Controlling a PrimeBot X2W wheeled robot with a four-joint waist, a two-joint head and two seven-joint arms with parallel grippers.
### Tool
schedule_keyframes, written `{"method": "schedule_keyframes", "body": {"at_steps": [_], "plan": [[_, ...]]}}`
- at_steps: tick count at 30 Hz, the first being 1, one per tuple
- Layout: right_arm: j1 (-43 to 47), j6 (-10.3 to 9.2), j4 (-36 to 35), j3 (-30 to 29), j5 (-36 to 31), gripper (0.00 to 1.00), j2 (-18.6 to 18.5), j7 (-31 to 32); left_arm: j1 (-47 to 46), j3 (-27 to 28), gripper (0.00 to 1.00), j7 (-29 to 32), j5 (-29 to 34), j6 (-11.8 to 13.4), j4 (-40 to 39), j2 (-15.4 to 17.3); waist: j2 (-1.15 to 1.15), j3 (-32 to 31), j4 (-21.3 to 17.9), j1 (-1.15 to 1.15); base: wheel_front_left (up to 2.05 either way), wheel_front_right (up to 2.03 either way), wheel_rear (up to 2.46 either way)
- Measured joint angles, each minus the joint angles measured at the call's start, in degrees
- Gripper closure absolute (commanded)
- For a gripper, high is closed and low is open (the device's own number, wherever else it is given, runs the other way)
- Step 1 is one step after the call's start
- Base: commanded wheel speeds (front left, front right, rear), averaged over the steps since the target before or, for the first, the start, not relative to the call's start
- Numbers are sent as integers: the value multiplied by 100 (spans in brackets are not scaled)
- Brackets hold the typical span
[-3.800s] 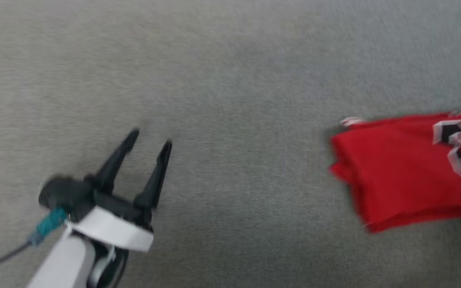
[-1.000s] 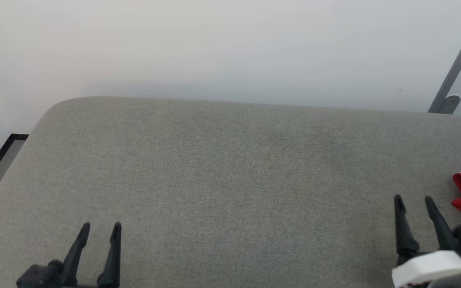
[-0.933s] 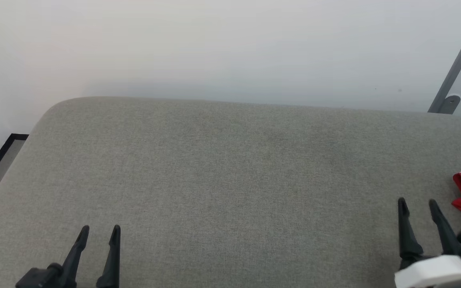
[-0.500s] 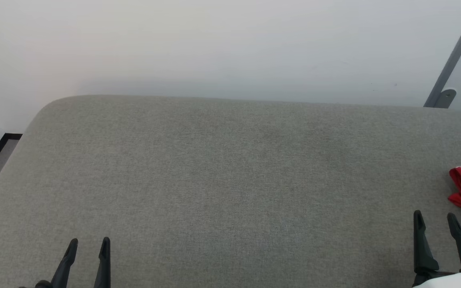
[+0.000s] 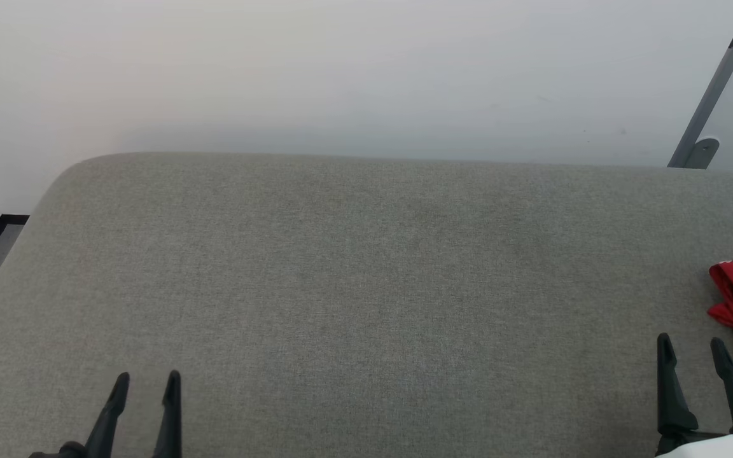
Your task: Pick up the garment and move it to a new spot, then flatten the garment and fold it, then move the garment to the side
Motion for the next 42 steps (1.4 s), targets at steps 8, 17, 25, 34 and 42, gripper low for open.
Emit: {"method": "schedule_keyframes", "body": {"at_steps": [8,17,25,34,42], "plan": [[-2,0,71,44,49,100,12,-12,2,3,100,5,-25,-1,-11,-23,0,11,-12,0,0,0,0],[16,0,426,49,691,100,74,151,4,-33,100,172,-653,-1,294,-178,0,29,-40,0,0,0,0],[-147,0,512,115,1500,100,73,289,-215,4,100,352,-1408,-1,452,-224,0,47,-70,0,0,0,0],[-304,-1,625,153,2231,100,70,420,-422,38,100,527,-2092,-1,592,-268,0,66,-99,0,0,0,0],[-445,-1,708,185,2893,100,68,547,-602,87,100,691,-2676,-1,701,-309,0,84,-130,0,0,0,0]]}}
